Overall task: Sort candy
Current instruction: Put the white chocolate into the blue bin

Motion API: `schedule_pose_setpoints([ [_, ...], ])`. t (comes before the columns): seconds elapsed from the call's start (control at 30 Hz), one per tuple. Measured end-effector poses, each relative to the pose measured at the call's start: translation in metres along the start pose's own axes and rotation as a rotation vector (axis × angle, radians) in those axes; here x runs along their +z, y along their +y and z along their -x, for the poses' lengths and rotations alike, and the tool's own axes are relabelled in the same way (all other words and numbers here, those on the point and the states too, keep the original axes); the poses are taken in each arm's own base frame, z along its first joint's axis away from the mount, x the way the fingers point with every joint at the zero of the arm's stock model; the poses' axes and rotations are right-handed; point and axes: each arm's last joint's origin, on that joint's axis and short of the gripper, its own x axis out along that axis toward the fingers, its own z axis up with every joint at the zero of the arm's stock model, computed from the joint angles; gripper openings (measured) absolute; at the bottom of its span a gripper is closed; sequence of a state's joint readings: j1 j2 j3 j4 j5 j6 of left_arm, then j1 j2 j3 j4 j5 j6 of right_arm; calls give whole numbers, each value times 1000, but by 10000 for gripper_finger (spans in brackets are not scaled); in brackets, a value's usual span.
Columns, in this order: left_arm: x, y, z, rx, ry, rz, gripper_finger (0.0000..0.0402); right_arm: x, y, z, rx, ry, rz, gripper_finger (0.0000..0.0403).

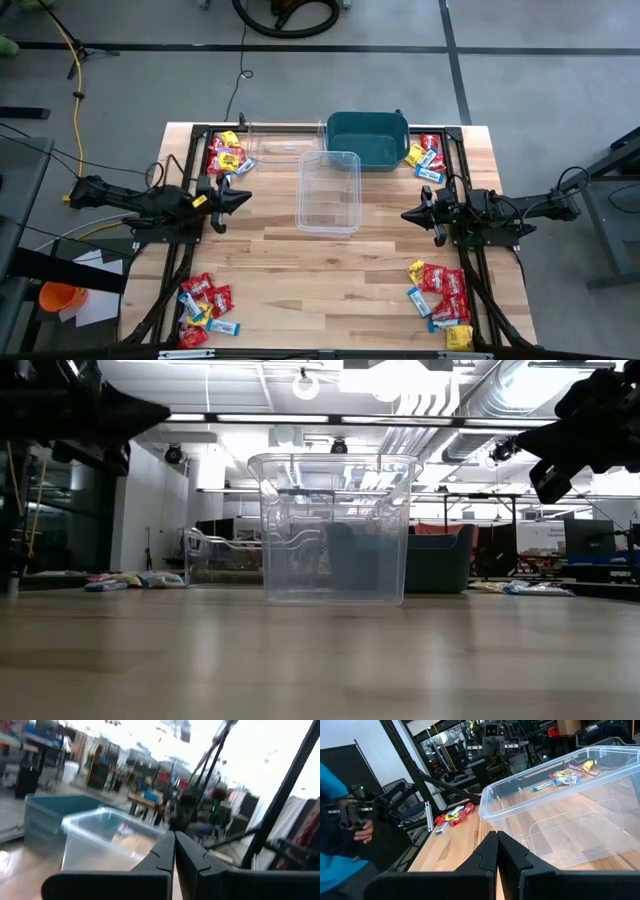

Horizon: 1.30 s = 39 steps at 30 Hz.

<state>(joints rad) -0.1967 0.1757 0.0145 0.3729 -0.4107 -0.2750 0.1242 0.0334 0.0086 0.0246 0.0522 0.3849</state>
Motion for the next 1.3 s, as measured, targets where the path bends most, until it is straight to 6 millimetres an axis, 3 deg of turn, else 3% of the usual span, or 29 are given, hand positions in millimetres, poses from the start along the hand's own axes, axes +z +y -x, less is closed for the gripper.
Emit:
schedule_pose_setpoints([
  [0.1,5,-1,0,-14,-46,63,1,0,0,0,0,0,0,0],
  [0.3,22,-4,3,-60,-212,411,1,0,0,0,0,0,0,0],
  [0.47,36,-2,2,85,-390,625,1,0,0,0,0,0,0,0],
  [0.57,50,-11,-13,113,-359,605,1,0,0,0,0,0,0,0],
  [0.63,64,-23,-33,150,-323,529,2,0,0,0,0,0,0,0],
  [0.77,86,-46,-80,286,-150,254,21,0,0,0,0,0,0,0],
  [0.87,99,-53,-104,448,72,143,48,0,0,0,0,0,0,0],
  [1.03,106,-38,-102,809,516,140,105,0,0,0,1,0,0,0],
  [1.3,67,5,-80,1148,1001,292,173,0,0,0,0,0,0,0],
])
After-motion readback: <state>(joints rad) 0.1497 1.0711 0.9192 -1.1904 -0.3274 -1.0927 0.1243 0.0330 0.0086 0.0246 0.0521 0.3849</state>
